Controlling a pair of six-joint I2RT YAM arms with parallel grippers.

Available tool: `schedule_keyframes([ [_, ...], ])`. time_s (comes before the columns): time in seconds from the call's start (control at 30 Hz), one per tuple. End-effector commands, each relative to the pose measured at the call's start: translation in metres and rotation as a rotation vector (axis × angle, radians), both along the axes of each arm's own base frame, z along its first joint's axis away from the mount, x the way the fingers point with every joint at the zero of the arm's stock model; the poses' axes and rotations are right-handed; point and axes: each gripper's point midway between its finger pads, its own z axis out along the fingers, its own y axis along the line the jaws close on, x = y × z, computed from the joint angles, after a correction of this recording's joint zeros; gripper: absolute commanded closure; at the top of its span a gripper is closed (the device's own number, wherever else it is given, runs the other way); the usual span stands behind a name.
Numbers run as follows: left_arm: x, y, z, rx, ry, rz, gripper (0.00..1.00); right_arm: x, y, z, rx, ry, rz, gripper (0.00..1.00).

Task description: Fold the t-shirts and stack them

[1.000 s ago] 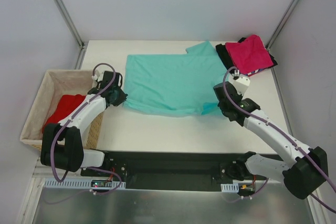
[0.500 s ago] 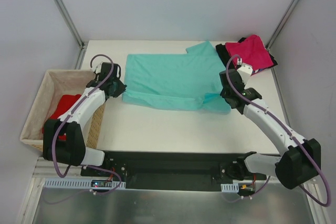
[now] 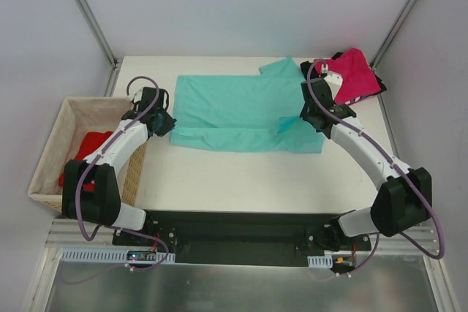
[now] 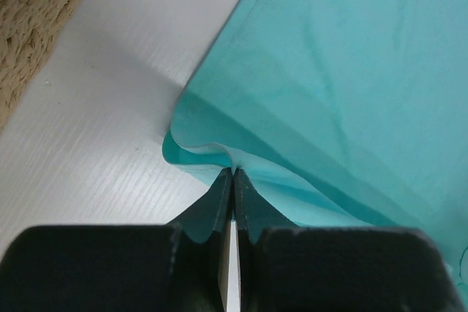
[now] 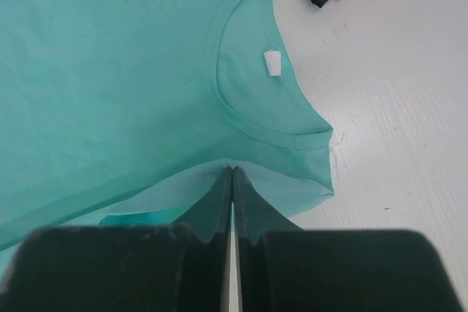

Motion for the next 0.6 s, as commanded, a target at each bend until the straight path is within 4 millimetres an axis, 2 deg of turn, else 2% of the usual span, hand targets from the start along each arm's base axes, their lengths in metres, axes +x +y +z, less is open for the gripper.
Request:
schedule_keyframes([
  [0.0,0.014,0.012,0.008,0.034,-0.018,0.023,1.0,0.022,0.009,0.015,0.012,-0.04,0.024,0.99],
  [0.33,0.024,0.028,-0.001,0.024,0.015,0.068,1.0,0.047,0.019,0.01,0.02,-0.029,0.031,0.99],
  [0.57,0.042,0.023,0.003,0.01,0.006,0.051,1.0,0.058,0.01,0.025,0.023,-0.051,0.018,0.99],
])
